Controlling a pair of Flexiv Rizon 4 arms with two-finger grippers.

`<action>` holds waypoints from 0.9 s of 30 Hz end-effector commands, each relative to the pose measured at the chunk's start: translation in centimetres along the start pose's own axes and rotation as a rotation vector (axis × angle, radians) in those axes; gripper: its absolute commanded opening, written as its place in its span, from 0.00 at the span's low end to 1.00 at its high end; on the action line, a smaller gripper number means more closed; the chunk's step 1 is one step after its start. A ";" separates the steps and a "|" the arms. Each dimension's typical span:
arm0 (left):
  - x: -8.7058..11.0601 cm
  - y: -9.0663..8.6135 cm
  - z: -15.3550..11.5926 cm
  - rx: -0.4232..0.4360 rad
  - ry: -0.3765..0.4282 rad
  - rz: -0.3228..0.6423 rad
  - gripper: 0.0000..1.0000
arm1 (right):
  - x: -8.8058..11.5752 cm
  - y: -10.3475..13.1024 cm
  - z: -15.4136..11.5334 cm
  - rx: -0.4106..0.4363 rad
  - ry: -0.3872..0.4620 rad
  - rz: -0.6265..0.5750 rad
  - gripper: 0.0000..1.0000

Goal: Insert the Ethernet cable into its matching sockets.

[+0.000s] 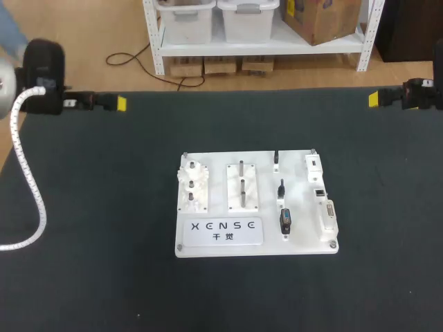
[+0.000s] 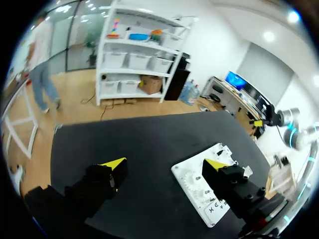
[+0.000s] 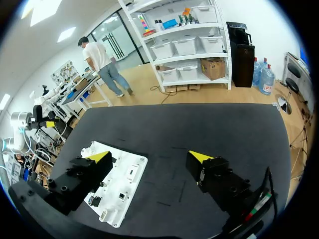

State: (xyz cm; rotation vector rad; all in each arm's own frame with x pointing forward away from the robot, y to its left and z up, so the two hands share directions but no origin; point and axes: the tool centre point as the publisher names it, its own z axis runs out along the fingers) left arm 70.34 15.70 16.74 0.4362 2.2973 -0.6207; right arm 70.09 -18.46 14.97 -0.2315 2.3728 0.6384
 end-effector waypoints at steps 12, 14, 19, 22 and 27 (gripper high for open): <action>-0.3 -6.8 4.8 0.871 -0.102 0.922 1.00 | 0.0 0.0 0.0 -0.002 0.001 -0.001 1.00; 0.4 -7.6 5.0 0.909 -0.109 0.998 1.00 | 0.0 0.0 0.0 -0.002 0.001 -0.001 1.00; 2.1 -9.2 5.4 0.960 -0.105 1.121 1.00 | 0.0 0.0 0.0 -0.002 0.001 -0.001 1.00; 3.2 -9.9 5.7 0.942 -0.076 1.149 1.00 | 0.0 0.0 0.0 -0.002 0.001 -0.001 1.00; 5.1 -11.1 5.9 0.889 -0.012 1.175 1.00 | 0.0 0.0 0.0 -0.002 0.001 -0.001 1.00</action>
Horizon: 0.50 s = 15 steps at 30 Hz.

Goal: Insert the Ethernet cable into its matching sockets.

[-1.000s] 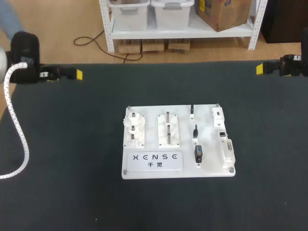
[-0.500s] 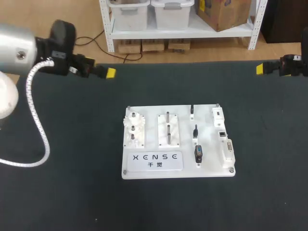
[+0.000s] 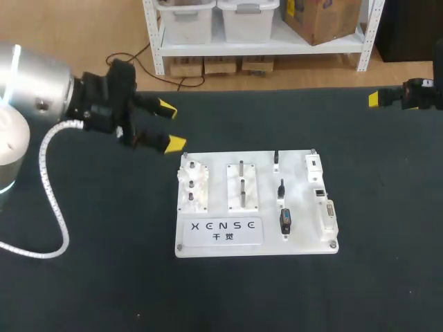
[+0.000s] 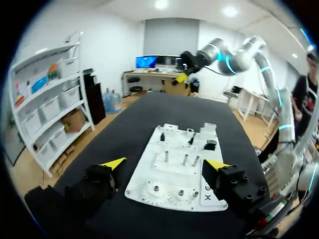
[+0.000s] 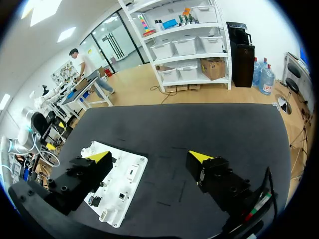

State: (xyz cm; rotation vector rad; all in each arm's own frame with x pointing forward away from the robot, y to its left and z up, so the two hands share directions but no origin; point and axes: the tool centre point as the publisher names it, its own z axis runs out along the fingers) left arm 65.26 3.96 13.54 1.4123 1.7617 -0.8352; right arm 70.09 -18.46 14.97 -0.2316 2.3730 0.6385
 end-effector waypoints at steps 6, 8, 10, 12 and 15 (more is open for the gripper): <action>1.8 -2.4 1.5 0.316 0.060 0.409 1.00 | 0.0 0.0 0.0 -0.002 0.000 -0.001 1.00; 2.0 -3.0 1.7 0.289 0.084 0.379 1.00 | 0.0 0.0 0.0 -0.002 0.000 -0.001 1.00; 2.2 -3.4 1.9 0.272 0.107 0.353 1.00 | 0.0 0.0 0.0 -0.002 0.000 -0.001 1.00; 2.6 -3.9 2.1 0.259 0.115 0.332 1.00 | 0.0 0.0 0.0 -0.002 0.000 -0.001 1.00; 3.2 -4.4 2.5 0.238 0.132 0.288 1.00 | 0.0 0.0 0.0 -0.002 0.000 -0.001 1.00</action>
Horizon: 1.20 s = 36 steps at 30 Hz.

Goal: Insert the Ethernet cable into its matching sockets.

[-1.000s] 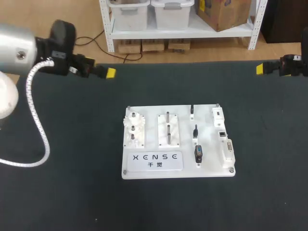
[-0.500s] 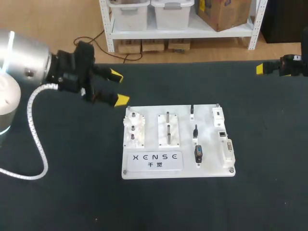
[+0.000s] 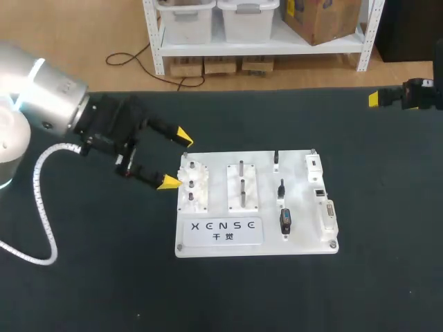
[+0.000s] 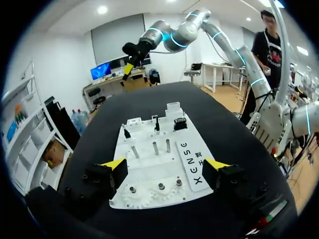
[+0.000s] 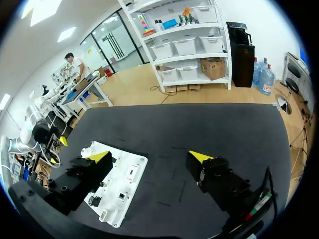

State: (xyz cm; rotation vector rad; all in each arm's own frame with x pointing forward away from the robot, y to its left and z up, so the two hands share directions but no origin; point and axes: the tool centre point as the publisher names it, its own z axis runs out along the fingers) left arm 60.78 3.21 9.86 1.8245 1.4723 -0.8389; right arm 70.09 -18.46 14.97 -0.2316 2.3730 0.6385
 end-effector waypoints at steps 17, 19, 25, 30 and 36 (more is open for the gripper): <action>1.7 -0.8 3.9 -0.070 0.009 -0.196 1.00 | 0.0 0.0 0.0 -0.002 0.000 -0.001 1.00; 1.7 -0.8 4.1 -0.079 -0.004 -0.204 1.00 | 0.0 0.0 0.0 -0.002 0.000 -0.001 1.00; 1.6 -0.7 4.3 -0.102 -0.016 -0.231 1.00 | 0.0 0.0 0.0 -0.002 0.000 -0.001 1.00; 1.6 -0.7 4.3 -0.102 -0.016 -0.231 1.00 | 0.0 0.0 0.0 -0.002 0.000 -0.001 1.00; 1.6 -0.7 4.3 -0.102 -0.016 -0.231 1.00 | 0.0 0.0 0.0 -0.002 0.000 -0.001 1.00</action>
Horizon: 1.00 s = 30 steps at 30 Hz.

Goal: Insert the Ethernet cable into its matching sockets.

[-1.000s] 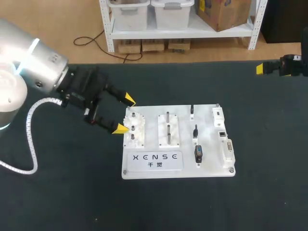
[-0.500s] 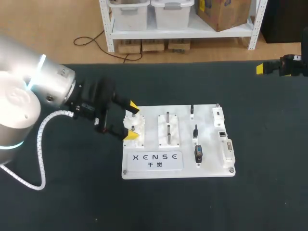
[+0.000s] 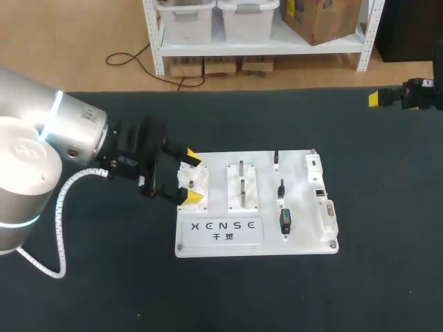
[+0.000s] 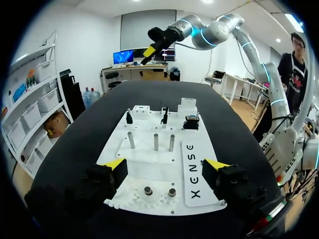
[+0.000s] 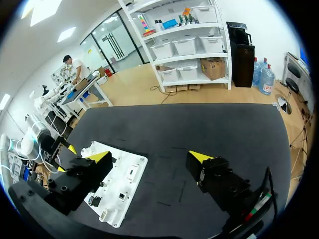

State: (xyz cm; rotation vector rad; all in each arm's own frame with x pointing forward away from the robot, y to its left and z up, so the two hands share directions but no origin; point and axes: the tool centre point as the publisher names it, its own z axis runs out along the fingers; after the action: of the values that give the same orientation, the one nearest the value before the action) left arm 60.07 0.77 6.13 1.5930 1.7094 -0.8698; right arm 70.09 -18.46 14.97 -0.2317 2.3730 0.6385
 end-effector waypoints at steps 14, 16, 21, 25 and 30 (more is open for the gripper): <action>0.1 0.0 0.1 -0.002 -0.003 0.002 1.00 | 0.8 3.3 1.2 0.095 0.101 -0.044 1.00; 0.1 0.0 0.1 -0.002 -0.003 0.002 1.00 | 1.3 5.0 1.7 0.129 0.131 -0.056 1.00; 0.1 0.0 0.1 -0.002 -0.003 0.002 1.00 | 2.6 8.3 2.7 0.253 0.220 -0.027 1.00; 0.1 0.0 0.1 -0.002 -0.003 0.002 1.00 | 3.8 10.2 4.0 0.323 0.283 0.006 1.00; 0.1 0.0 0.1 -0.002 -0.003 0.002 1.00 | 5.6 12.0 6.3 0.381 0.345 -0.006 1.00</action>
State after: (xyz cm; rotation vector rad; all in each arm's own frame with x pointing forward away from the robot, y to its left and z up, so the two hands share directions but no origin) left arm 60.12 0.76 6.11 1.5940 1.7097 -0.8702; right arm 65.36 -7.07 12.62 -0.2539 2.7409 0.4694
